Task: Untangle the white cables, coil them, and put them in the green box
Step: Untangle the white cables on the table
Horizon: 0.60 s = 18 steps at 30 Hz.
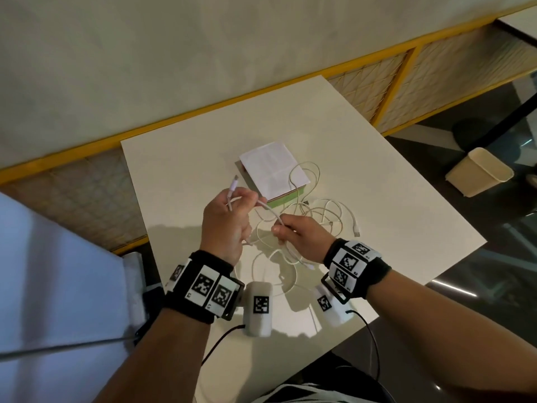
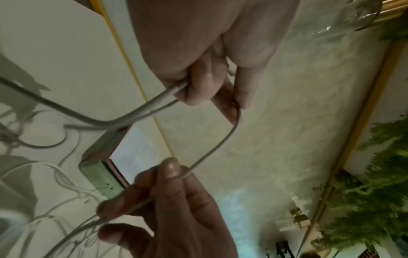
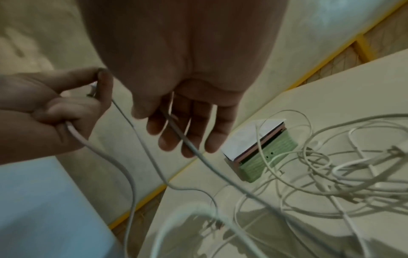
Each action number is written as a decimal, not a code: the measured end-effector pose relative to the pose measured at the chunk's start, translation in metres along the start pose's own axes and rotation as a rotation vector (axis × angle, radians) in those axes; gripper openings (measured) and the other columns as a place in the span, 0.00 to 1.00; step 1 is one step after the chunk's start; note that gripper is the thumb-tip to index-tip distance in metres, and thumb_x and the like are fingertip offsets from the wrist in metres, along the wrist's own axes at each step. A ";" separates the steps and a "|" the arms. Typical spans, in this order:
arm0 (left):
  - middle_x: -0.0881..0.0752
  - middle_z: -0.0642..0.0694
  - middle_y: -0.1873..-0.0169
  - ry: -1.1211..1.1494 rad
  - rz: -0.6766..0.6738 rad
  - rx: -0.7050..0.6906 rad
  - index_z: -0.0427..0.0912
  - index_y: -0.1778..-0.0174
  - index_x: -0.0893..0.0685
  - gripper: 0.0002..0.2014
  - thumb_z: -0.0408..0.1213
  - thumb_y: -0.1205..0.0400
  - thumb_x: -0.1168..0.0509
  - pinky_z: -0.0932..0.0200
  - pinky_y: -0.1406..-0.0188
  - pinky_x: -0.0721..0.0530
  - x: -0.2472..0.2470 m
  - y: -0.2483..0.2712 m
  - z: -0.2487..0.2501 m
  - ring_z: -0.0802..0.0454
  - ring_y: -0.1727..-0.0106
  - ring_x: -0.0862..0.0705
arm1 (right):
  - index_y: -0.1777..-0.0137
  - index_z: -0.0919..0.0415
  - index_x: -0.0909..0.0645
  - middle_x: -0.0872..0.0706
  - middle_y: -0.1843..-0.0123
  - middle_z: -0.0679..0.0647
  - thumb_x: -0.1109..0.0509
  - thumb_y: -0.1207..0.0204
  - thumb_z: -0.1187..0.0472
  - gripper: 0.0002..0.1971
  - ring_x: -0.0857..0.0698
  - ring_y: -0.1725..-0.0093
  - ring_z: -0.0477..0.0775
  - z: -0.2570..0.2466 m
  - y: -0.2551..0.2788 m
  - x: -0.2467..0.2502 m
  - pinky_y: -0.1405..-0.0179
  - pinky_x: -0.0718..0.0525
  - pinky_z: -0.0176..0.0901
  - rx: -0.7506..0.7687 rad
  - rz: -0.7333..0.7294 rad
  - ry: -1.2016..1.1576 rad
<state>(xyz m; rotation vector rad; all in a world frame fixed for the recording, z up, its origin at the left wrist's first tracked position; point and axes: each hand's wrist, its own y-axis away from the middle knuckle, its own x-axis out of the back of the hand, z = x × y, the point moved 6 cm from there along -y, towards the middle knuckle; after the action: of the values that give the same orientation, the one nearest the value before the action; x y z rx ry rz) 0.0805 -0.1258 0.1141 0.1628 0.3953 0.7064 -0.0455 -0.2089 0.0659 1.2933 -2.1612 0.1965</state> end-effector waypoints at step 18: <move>0.22 0.51 0.85 -0.201 0.347 0.162 0.45 0.57 0.17 0.12 0.41 0.13 0.43 0.72 0.89 0.43 0.124 0.014 -0.054 0.61 0.90 0.39 | 0.45 0.54 0.24 0.14 0.46 0.57 0.44 0.18 0.47 0.13 0.17 0.47 0.61 0.203 0.105 0.063 0.51 0.23 0.47 -0.610 -0.264 0.537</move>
<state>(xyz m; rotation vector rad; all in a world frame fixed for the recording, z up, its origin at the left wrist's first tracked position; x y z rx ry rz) 0.1356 -0.0332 0.0320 0.4596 0.2321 0.9900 -0.2407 -0.2867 -0.0440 1.0019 -1.4193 -0.1942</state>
